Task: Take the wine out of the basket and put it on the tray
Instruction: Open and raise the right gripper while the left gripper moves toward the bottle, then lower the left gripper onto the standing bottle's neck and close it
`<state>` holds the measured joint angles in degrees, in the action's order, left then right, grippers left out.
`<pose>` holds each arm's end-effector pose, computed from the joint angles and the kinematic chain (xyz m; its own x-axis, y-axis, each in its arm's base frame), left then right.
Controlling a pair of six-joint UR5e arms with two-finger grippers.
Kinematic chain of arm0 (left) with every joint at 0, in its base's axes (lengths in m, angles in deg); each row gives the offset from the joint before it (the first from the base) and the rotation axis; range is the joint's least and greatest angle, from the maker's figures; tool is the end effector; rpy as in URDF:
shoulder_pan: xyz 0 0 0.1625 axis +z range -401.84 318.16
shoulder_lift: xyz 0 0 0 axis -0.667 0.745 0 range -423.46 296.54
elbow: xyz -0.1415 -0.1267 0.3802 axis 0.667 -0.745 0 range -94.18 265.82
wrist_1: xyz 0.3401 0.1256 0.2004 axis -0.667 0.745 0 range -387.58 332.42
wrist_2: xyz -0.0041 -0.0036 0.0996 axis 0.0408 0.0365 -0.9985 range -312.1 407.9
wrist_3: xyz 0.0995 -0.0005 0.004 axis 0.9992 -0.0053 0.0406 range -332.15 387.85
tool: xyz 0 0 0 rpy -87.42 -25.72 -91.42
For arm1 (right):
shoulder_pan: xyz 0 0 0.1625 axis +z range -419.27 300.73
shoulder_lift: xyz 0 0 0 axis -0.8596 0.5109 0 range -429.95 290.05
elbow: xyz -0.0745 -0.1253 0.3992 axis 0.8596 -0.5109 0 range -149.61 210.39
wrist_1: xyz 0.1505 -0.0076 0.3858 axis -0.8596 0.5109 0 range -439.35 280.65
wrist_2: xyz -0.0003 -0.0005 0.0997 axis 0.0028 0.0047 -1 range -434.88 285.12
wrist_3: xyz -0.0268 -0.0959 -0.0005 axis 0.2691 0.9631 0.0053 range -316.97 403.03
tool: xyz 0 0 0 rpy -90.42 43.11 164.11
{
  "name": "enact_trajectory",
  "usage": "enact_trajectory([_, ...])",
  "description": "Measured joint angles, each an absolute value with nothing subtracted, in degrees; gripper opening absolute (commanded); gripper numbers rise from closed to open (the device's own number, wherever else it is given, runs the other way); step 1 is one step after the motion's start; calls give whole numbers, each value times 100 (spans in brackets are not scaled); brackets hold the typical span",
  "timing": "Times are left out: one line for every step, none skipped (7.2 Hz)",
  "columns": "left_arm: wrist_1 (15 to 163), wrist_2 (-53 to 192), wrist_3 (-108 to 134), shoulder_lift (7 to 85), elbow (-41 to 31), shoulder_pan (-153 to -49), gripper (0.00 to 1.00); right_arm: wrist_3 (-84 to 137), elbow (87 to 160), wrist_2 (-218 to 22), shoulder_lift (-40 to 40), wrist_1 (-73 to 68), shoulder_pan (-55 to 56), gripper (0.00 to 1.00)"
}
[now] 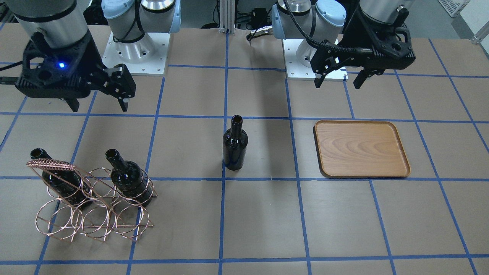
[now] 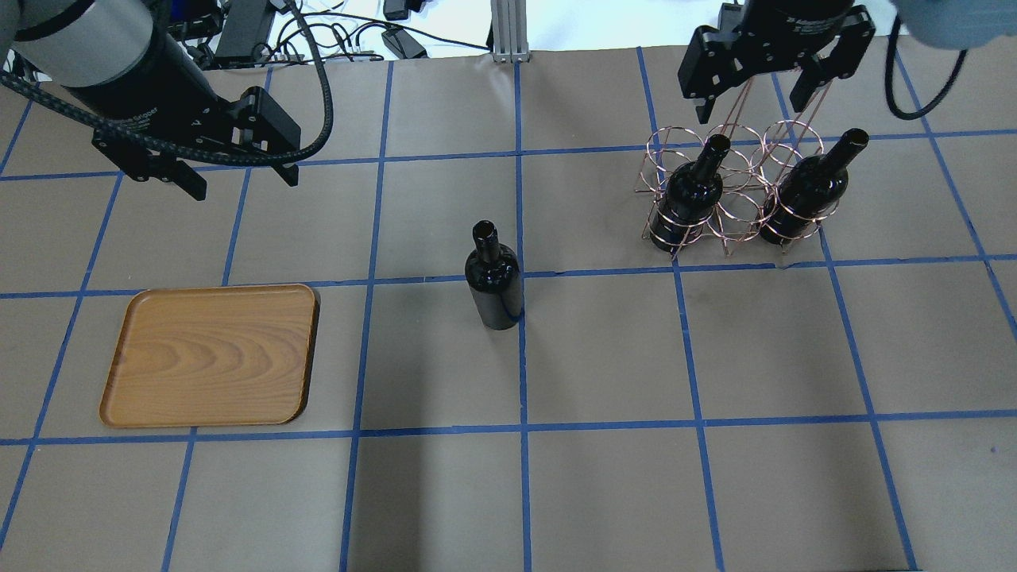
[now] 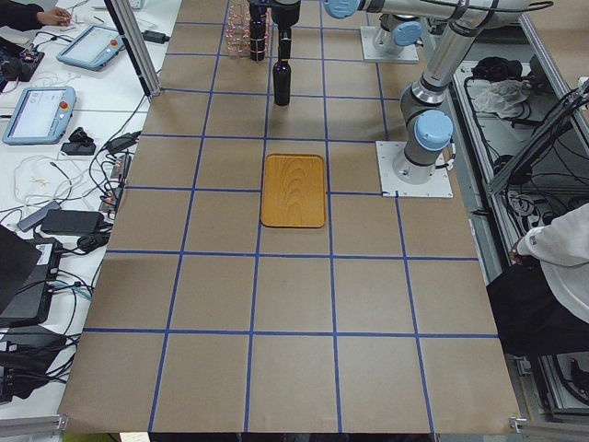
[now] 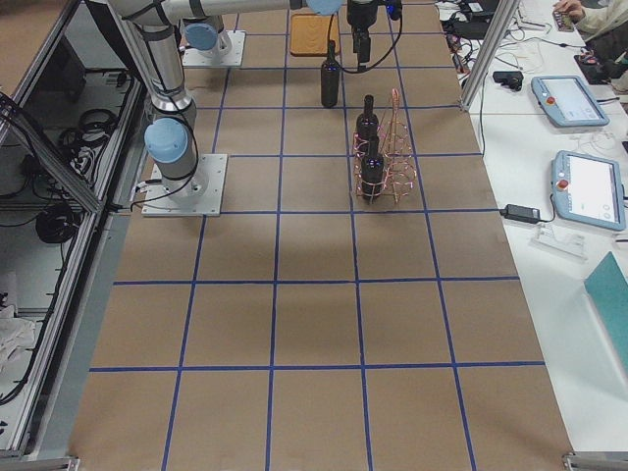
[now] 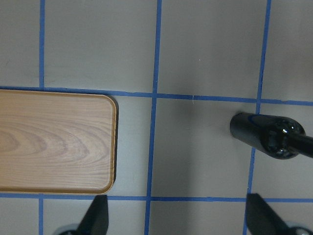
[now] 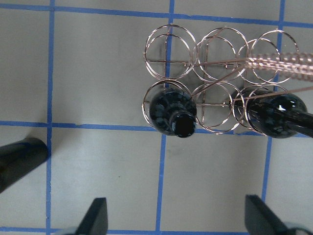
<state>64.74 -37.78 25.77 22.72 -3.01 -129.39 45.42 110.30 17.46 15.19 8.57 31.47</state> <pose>-0.1207 -0.4722 0.5262 -0.9942 -0.0753 0.0768 -0.0788 0.9959 -0.0438 0.1361 -0.5299 0.5278 -0.9977 -0.0524 0.0431 -0.0546 0.9971 -0.0530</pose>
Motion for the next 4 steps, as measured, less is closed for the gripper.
enact_trajectory([6436, -3767, 2329, 2321, -305, -13026, 100, 4567, 11180, 1711, 1612, 805, 3107, 100])
enact_trajectory([6291, -3756, 1939, 2395, -305, -13220, 100, 4572, 11331, 1707, 1664, 862, 3128, 100])
enact_trajectory([6052, -3754, 1545, 2505, -302, -13509, 100, 4590, 11416, 1730, 1693, 969, 3153, 100])
enact_trajectory([5848, -3752, 1177, 2651, -299, -13846, 100, 4605, 11446, 1742, 1700, 1044, 3160, 100])
